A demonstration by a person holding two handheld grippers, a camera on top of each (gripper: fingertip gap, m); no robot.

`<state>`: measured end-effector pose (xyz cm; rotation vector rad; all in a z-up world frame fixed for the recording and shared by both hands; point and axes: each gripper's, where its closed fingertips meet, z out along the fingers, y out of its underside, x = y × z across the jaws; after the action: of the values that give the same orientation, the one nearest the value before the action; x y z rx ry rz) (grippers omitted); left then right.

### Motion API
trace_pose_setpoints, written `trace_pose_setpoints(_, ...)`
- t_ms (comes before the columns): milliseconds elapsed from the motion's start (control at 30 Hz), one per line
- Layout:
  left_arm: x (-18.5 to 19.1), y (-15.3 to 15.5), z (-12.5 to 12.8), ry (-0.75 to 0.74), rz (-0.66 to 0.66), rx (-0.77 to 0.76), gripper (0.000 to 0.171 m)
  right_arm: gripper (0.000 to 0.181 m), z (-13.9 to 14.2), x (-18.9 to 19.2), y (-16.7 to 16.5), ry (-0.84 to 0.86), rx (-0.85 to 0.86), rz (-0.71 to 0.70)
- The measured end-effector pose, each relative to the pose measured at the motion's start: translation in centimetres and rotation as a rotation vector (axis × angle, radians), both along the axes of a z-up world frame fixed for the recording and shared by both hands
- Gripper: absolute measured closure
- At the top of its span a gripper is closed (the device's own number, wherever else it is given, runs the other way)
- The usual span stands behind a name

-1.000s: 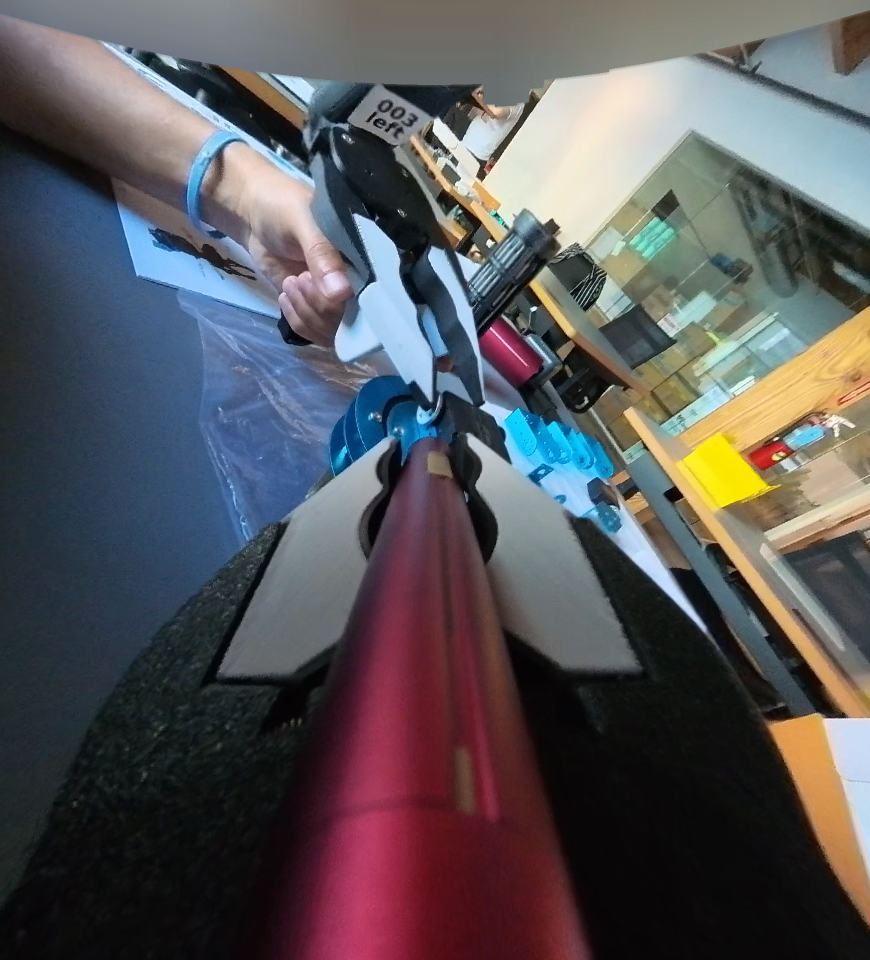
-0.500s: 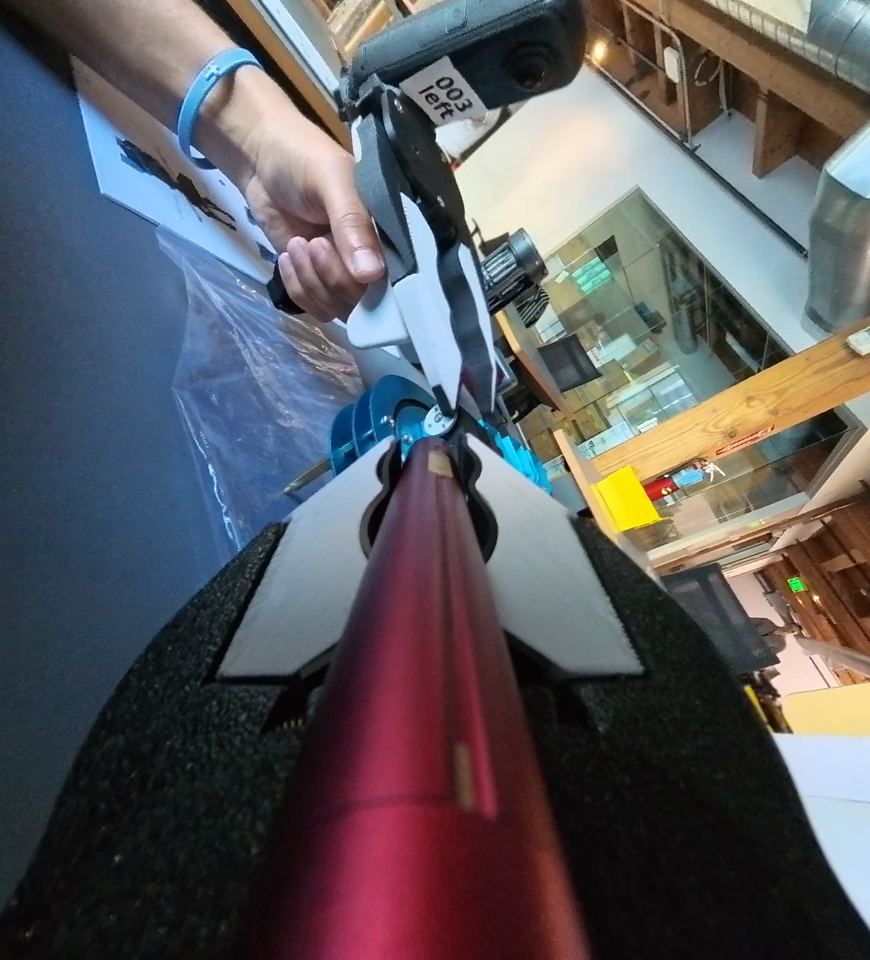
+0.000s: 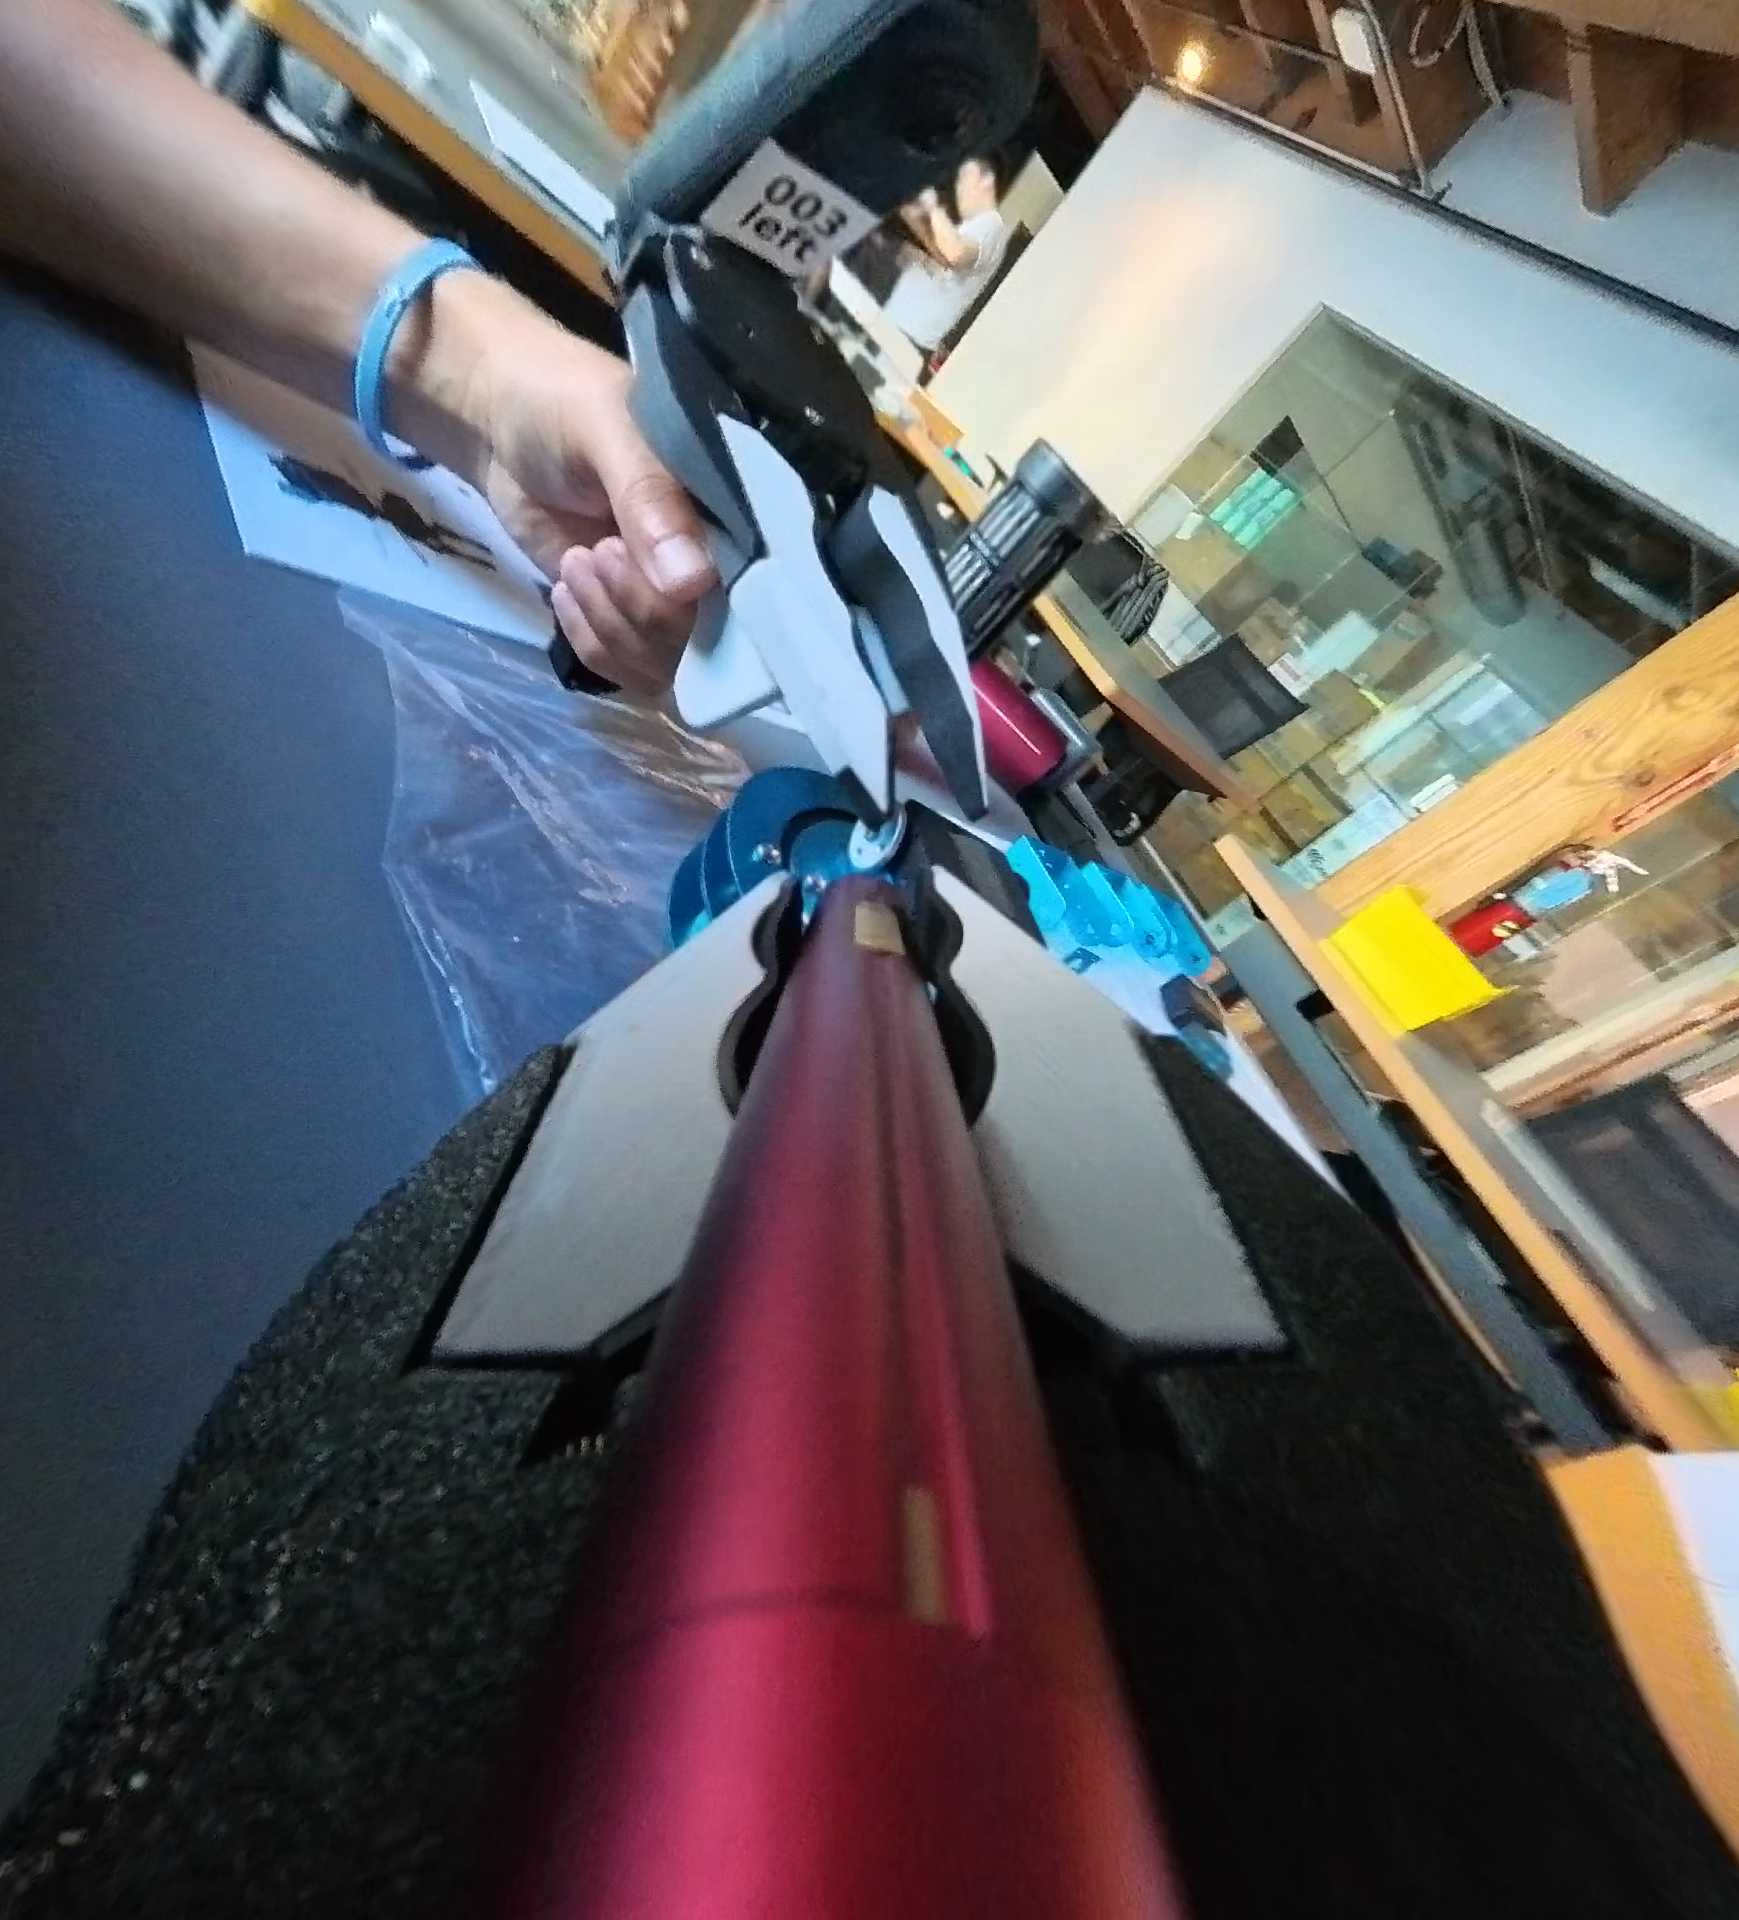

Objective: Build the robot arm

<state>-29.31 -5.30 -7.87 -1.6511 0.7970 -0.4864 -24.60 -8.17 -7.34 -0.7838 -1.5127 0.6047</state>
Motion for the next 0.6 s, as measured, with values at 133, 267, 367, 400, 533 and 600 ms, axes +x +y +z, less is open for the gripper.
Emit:
trace_pose_setpoints(133, 0.6, -0.6, -0.1, 0.0, -0.041, -0.006, 0.124, 0.16, 0.3, 0.2, 0.1, 0.023, -0.115, 0.05)
trace_pose_setpoints(267, 0.9, -1.0, 0.7, 0.014, -0.046, 0.058, 0.121, 0.16, 1.3, 0.5, 0.3, 0.057, -0.271, 0.095)
trace_pose_setpoints(367, 1.3, -1.8, 1.5, -0.013, -0.082, 0.08, 0.131, 0.16, 1.9, 0.7, 0.4, 0.084, -0.38, 0.14)
trace_pose_setpoints(400, 1.4, -2.0, 1.7, -0.023, -0.092, 0.074, 0.132, 0.16, 2.1, 0.8, 0.5, 0.088, -0.411, 0.151)
trace_pose_setpoints(533, 2.3, -2.6, 1.3, -0.032, -0.127, 0.047, 0.136, 0.161, 2.7, 1.1, 0.7, 0.104, -0.515, 0.191)
trace_pose_setpoints(600, 2.8, -2.8, 1.1, -0.026, -0.135, 0.047, 0.137, 0.16, 3.1, 1.2, 0.6, 0.121, -0.562, 0.224)
